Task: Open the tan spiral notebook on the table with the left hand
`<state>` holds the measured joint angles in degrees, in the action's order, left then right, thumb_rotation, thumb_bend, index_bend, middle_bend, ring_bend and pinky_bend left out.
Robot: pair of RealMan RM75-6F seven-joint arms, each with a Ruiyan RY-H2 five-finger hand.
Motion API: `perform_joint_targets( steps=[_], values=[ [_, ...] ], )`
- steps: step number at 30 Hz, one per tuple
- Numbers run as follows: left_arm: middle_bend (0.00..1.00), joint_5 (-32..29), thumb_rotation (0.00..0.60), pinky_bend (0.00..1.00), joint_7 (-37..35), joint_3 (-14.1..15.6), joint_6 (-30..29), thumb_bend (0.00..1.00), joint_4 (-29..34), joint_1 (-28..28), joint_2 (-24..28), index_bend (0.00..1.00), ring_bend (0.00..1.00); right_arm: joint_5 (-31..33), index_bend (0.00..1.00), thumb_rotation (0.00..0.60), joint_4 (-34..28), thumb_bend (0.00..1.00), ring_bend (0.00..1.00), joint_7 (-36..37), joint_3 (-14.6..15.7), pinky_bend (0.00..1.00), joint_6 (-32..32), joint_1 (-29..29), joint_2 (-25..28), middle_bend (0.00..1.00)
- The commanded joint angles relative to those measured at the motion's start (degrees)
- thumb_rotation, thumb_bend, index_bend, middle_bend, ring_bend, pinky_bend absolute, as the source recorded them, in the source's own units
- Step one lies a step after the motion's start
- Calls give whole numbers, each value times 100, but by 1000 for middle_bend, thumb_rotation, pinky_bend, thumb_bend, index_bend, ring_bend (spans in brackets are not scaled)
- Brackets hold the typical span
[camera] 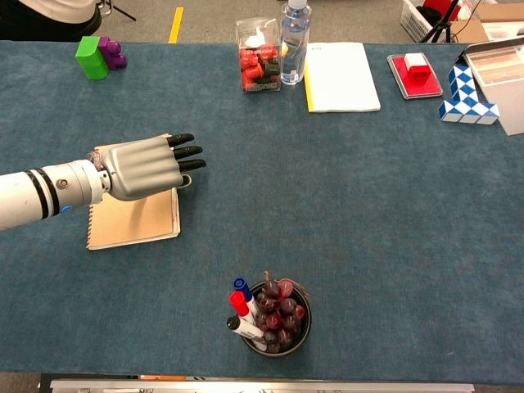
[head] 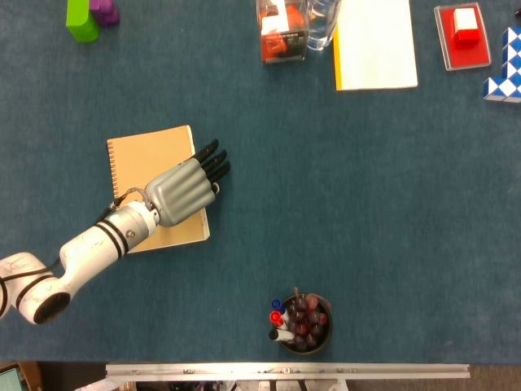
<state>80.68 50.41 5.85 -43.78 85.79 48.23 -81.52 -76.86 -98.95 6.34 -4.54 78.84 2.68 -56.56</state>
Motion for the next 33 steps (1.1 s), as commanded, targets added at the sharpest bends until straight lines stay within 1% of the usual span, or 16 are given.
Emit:
perform_joint_targets(
  steps=[1,5,18,30,33],
  values=[
    [96,28,600,38,65,33,-48,255,55,-26,38,401,0,-10,162,600,0,278,164,-3,2,214,0,2,-4,248],
    [96,77,600,38,171,46,-121,255,102,-40,84,437,0,-13,162,600,-7,278,165,0,-6,214,17,-3,3,248],
    [97,146,600,38,586,67,-257,263,36,-83,160,504,0,0,162,600,-21,277,165,-6,-6,214,-3,-3,10,248],
    [106,-1,600,40,634,63,-247,268,-54,-153,231,555,0,2,162,600,-74,277,164,-35,-16,214,14,-6,38,248],
    [111,-37,600,40,567,54,-243,289,-119,-176,206,577,0,-6,162,600,-100,277,164,-50,-14,214,23,-9,51,248]
  ],
)
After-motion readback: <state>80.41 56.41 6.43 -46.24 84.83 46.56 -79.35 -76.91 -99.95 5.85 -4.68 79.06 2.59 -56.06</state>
